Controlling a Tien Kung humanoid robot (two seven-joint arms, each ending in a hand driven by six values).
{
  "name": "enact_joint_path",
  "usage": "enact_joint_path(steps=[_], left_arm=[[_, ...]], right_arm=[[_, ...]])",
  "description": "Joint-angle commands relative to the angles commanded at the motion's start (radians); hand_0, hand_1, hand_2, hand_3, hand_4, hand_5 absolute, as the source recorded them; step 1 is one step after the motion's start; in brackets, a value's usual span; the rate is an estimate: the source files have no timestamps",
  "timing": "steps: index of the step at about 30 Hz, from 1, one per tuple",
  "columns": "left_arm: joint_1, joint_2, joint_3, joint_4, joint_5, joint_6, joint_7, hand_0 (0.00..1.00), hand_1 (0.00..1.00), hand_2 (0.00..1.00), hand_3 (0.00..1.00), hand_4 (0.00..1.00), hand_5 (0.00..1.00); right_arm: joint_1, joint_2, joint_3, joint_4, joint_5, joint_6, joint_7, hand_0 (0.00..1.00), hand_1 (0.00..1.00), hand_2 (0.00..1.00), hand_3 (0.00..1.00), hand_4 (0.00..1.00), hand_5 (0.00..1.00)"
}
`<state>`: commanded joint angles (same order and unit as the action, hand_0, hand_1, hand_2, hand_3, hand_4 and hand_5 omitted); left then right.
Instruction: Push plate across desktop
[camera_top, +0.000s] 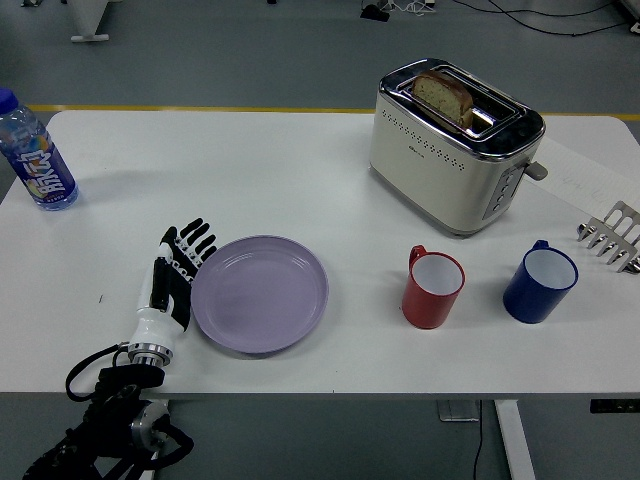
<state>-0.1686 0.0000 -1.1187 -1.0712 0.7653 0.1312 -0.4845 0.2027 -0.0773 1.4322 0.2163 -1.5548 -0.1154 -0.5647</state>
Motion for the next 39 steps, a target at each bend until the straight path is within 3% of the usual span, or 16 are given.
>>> enact_joint_path(steps=[10,39], left_arm=[[-0.027,0.0,0.07,-0.002,-0.016,-0.002,0.003,0.79,0.816,0.84,0.754,0.522,0.998],[-0.051,0.0,0.182,-0.016,-0.054,-0.009,0.006,0.788,0.813,0.841,0.755,0.52,0.998]], right_arm=[[0.001,0.0,0.001,0.0,-0.002,0.001,0.0,0.565,0.552,0.683,0.602,0.301,0.315],[-0.001,-0.001,0.002,0.001,-0.006,0.002,-0.001,0.565,0.553,0.683,0.602,0.302,0.315]])
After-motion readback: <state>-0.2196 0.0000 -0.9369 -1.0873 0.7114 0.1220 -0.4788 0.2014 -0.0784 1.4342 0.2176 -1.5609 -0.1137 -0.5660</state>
